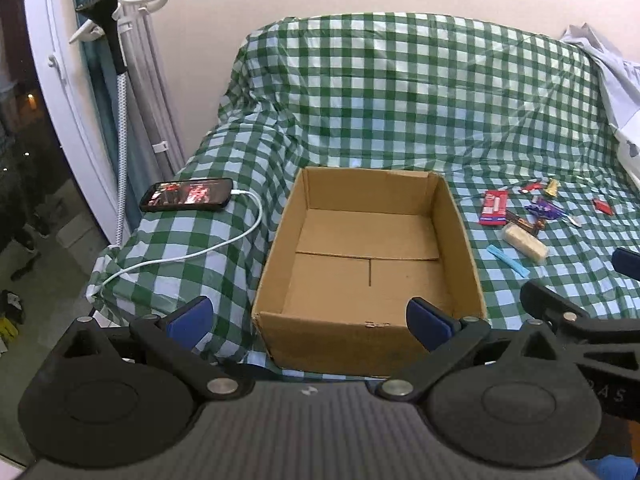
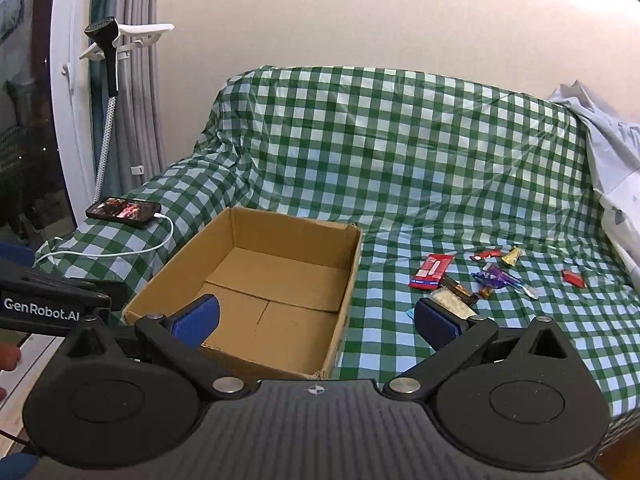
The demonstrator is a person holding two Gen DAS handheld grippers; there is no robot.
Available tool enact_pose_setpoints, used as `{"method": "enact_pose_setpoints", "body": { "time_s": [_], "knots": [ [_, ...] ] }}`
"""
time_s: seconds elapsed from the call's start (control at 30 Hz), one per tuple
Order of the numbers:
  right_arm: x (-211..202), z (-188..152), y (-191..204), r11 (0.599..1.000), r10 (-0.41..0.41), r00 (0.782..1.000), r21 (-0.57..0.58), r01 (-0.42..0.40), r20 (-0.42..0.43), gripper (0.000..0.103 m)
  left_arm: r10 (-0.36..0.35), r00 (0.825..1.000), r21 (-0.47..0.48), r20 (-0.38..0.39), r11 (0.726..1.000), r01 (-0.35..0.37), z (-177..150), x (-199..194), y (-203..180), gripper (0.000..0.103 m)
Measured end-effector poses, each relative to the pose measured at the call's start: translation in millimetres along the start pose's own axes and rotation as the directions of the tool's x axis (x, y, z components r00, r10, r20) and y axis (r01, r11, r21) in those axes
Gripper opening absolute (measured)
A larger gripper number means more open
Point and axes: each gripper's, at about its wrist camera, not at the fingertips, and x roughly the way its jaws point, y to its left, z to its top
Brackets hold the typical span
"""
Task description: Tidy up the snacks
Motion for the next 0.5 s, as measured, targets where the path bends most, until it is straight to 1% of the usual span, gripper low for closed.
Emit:
{"method": "enact_pose_setpoints", "body": {
  "time_s": [0.07, 0.17, 0.3, 0.4, 0.5],
  "knots": [
    [1.7, -0.2, 0.7, 1.000, 0.008, 1.000, -0.002, -0.008, -0.003, 0.103, 0.010, 1.000, 0.008, 0.004, 1.000, -0.010, -0.3, 1.4, 0.4, 0.103],
    [3.8, -1.0, 0.7, 1.000, 0.003, 1.000, -0.007, -0.003, -0.008, 0.103, -0.005, 1.000, 0.004, -0.010, 1.000, 0.005, -1.1, 3.9, 0.5, 0.103],
    [8.1, -1.3, -0.3, 1.000, 0.009, 1.000, -0.003, -0.010, -0.022, 0.103, 0.001, 1.000, 0.019, -0.007, 1.000, -0.001, -2.0, 6.3, 1.2, 0.103],
    [12.2, -2.1, 0.1, 1.000, 0.020, 0.999, -0.001, -0.020, -0.032, 0.103, -0.001, 1.000, 0.008, -0.022, 1.000, 0.001, 0.0, 10.4, 3.8, 0.103],
    [15.7, -2.9, 1.0, 1.000, 0.014, 0.999, -0.001, -0.014, -0.043, 0.103, -0.005, 0.999, -0.007, -0.038, 1.000, 0.005, 1.6, 14.1, 4.6, 0.103]
  ]
}}
